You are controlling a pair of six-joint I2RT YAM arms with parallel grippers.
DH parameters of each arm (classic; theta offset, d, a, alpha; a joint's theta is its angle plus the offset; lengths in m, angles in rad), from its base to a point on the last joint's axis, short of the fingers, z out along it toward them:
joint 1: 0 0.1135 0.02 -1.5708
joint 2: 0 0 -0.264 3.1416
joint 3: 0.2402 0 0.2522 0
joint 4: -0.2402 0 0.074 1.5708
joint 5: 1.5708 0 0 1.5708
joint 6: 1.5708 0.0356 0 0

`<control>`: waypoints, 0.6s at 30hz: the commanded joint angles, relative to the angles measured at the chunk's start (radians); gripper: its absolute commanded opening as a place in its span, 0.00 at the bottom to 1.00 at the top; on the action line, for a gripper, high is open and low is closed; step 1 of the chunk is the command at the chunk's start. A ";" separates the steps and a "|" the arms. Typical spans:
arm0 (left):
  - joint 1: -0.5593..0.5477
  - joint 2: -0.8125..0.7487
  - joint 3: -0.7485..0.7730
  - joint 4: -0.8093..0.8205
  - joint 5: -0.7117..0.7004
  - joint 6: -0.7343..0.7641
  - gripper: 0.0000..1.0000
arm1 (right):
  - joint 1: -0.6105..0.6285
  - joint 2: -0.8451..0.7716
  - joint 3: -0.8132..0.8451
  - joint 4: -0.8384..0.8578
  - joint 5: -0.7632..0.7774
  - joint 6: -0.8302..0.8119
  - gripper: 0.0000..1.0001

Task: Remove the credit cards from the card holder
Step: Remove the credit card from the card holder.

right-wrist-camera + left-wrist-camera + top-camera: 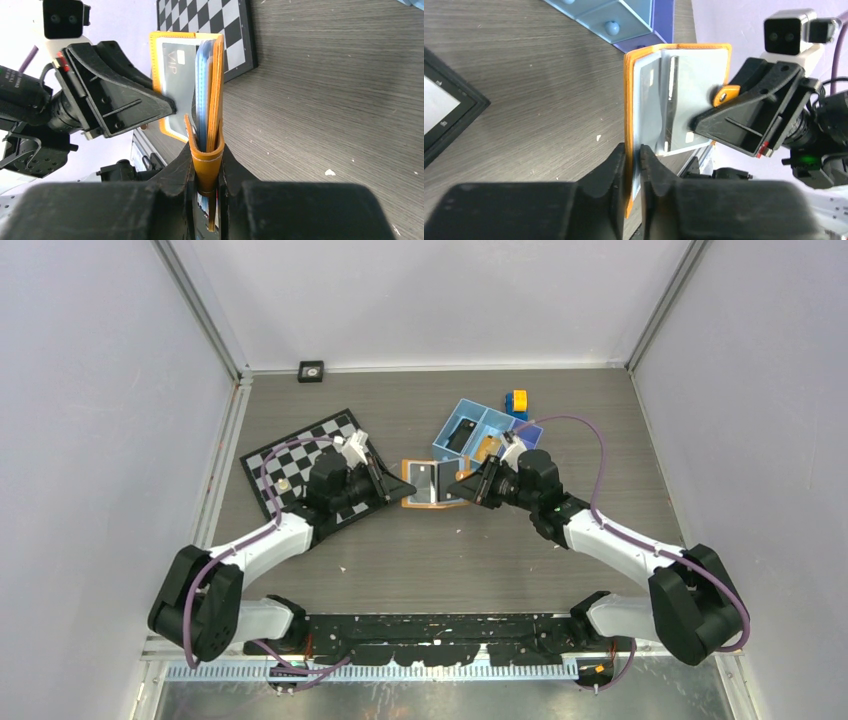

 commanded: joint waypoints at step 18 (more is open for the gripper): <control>0.007 -0.003 -0.014 0.076 0.011 -0.001 0.00 | -0.020 -0.223 -0.011 -0.097 0.174 -0.085 0.47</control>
